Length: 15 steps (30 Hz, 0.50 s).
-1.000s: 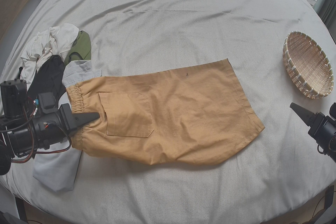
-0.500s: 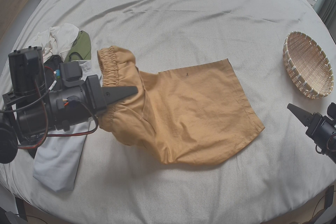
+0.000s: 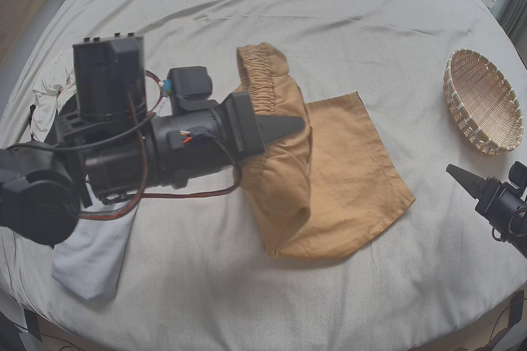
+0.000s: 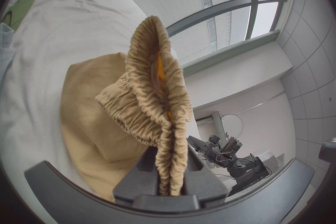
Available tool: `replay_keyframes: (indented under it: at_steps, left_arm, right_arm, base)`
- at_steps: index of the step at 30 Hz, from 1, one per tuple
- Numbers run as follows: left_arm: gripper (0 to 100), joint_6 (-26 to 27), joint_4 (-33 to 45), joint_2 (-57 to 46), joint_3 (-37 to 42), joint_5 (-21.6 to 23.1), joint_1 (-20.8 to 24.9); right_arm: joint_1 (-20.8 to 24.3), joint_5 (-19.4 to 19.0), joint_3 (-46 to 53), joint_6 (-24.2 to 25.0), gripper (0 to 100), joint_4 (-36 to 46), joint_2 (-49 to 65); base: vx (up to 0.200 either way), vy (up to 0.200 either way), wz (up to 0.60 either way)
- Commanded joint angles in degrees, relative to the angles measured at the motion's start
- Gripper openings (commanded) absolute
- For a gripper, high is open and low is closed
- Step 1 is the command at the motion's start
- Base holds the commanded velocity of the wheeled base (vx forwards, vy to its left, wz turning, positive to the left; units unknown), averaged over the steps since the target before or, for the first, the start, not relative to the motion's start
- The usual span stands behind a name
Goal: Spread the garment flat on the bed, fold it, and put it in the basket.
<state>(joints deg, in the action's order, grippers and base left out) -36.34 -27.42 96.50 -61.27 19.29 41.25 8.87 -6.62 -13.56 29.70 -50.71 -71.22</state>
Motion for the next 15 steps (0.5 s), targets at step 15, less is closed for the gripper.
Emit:
replay_keyframes:
  at_steps: [15]
  left_arm:
    - [0, 0.13, 0.08, 14.07, -10.98, -1.27, 5.94]
  right_arm:
    - [-0.09, 0.12, -0.07, 0.19, 100, 0.09, 0.38]
  base:
    - [0.0, 0.0, 0.0]
